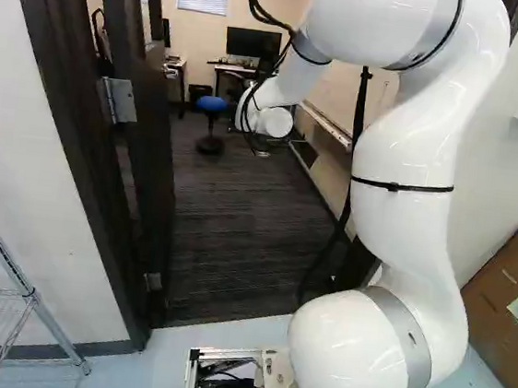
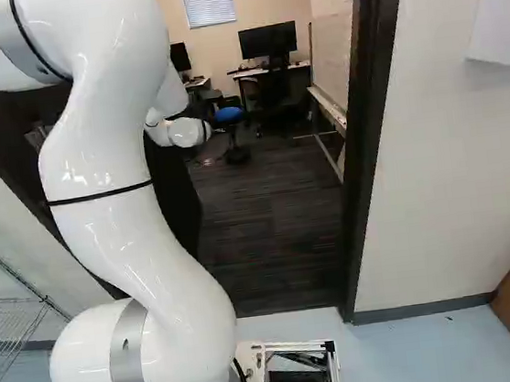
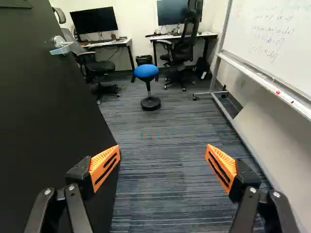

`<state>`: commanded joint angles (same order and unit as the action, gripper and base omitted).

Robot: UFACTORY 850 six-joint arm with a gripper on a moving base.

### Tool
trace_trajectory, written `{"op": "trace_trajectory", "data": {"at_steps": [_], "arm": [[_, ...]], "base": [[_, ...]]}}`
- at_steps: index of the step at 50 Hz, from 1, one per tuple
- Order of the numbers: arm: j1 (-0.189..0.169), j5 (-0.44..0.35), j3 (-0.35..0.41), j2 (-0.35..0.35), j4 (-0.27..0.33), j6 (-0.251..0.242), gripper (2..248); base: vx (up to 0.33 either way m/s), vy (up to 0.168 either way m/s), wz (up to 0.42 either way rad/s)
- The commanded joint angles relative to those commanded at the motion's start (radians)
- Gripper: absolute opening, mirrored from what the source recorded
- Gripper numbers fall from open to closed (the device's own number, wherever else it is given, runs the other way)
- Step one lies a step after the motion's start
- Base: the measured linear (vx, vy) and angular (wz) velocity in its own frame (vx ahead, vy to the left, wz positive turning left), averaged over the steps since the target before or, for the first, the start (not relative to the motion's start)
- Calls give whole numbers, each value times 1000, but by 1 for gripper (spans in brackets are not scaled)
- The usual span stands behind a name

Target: Open the door and move inside

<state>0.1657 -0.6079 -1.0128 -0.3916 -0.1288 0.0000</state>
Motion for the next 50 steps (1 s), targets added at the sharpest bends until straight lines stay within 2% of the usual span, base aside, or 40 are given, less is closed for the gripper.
{"op": "trace_trajectory", "data": {"at_steps": [25, 50], "arm": [[-18, -29, 101, 73, 14, 0, 247], [-49, -78, 274, 199, 38, 0, 247]], "base": [[0, 0, 0], [0, 0, 0]]}}
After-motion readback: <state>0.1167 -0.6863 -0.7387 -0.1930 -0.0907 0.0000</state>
